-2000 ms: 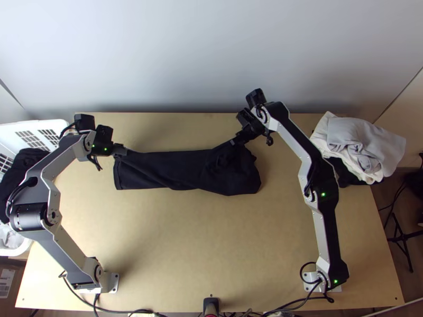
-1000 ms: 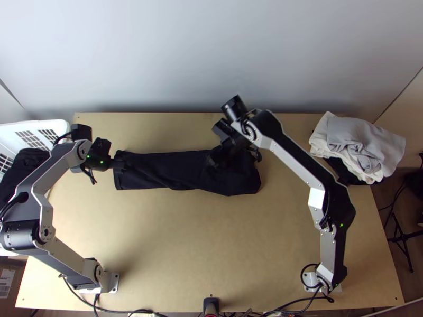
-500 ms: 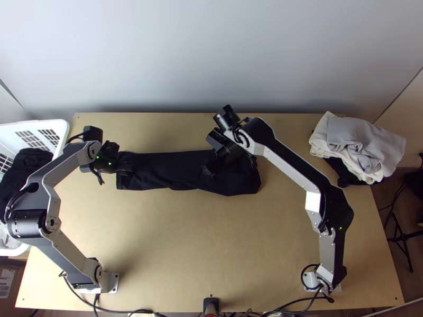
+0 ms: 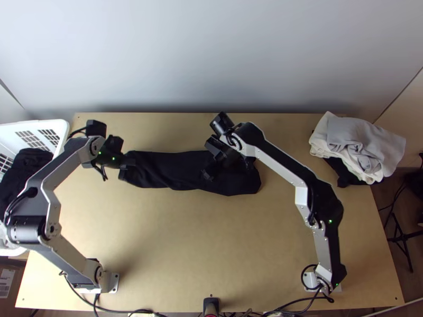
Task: Fold the t-shirt
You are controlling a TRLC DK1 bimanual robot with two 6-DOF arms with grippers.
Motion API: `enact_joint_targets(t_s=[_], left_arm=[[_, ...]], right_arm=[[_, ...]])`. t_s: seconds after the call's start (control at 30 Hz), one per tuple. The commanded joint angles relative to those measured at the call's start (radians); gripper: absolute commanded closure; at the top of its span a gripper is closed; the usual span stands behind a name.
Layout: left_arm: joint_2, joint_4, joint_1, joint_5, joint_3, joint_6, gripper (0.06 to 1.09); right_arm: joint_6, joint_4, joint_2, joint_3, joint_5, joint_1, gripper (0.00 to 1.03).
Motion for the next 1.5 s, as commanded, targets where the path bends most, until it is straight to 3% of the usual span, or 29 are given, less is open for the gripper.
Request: enact_joint_targets(t_s=[0.0,0.57,1.03,1.47], left_arm=[[-0.093,-0.049,-0.033,0.074,0.06,-0.026,1.05],[-0.125,-0.111,-0.149,0.186,0.354,-0.117,1.05],[0.011,-0.091,-0.355,0.186,0.443,-0.138,1.05],[0.255,-0.043,-0.551,0.201,0.657,-0.204,1.05]], right_arm=[[-0.002,0.019,0.072,0.01,0.0,0.0,0.06],[0.012,0.025,0.173,0.062,0.0,-0.017,0.06],[0.004,-0.13,-0.25,-0.018,-0.001,-0.16,0.06],[0.016,-0.149,-0.56,-0.299,0.0,-0.3,0.06]])
